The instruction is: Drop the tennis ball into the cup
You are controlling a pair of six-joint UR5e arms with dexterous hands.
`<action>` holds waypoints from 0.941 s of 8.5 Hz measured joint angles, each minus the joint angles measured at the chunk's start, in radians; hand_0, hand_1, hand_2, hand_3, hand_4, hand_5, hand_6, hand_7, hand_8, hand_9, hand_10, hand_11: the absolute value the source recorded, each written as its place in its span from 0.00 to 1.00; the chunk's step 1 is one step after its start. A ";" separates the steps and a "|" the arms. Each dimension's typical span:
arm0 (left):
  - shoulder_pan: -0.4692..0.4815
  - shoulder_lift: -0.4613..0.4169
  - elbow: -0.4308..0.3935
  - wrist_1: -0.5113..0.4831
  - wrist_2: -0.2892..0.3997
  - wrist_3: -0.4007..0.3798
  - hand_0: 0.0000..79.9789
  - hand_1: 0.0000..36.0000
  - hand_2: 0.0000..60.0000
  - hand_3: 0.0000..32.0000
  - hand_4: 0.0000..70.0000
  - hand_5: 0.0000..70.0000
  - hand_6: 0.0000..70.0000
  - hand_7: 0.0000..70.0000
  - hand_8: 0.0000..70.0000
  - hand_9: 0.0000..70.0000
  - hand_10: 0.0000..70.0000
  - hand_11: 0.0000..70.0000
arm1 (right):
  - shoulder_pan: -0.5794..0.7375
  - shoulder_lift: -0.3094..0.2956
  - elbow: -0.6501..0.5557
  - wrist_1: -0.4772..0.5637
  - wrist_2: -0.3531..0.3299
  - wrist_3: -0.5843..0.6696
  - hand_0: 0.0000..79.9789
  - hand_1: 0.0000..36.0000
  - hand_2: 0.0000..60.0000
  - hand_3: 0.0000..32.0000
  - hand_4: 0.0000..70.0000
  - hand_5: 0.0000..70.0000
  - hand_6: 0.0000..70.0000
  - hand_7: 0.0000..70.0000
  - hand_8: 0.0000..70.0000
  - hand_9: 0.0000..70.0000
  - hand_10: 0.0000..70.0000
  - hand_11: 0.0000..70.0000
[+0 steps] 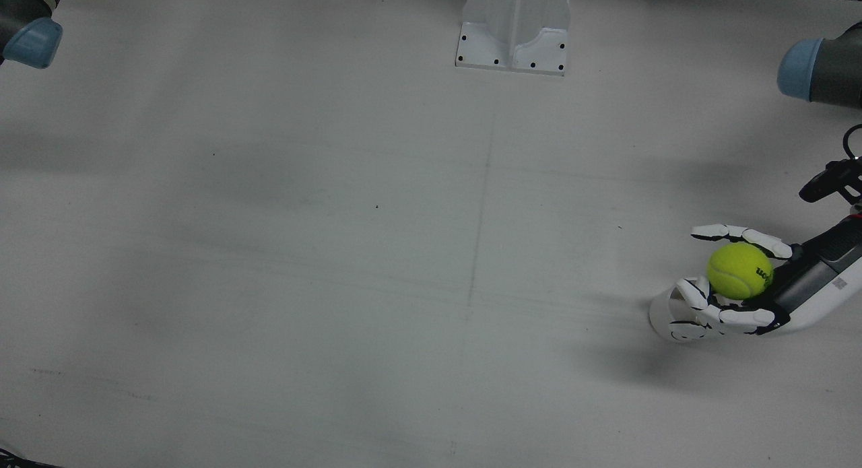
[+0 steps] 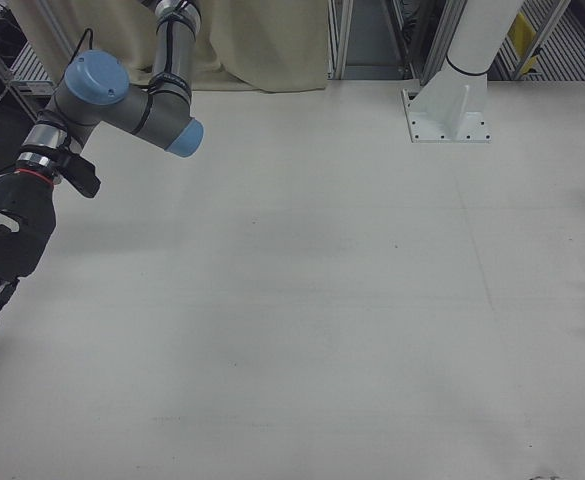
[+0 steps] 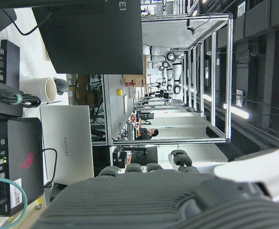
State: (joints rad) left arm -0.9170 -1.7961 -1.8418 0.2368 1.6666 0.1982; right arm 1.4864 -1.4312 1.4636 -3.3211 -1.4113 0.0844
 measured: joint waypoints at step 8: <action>-0.011 0.016 -0.079 0.020 0.005 -0.010 1.00 1.00 0.21 0.00 0.04 0.12 0.06 0.27 0.01 0.03 0.00 0.03 | 0.000 0.000 0.001 0.000 0.000 0.000 0.00 0.00 0.00 0.00 0.00 0.00 0.00 0.00 0.00 0.00 0.00 0.00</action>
State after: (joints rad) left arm -0.9278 -1.7804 -1.9209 0.2564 1.6720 0.1883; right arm 1.4864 -1.4312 1.4643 -3.3211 -1.4112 0.0844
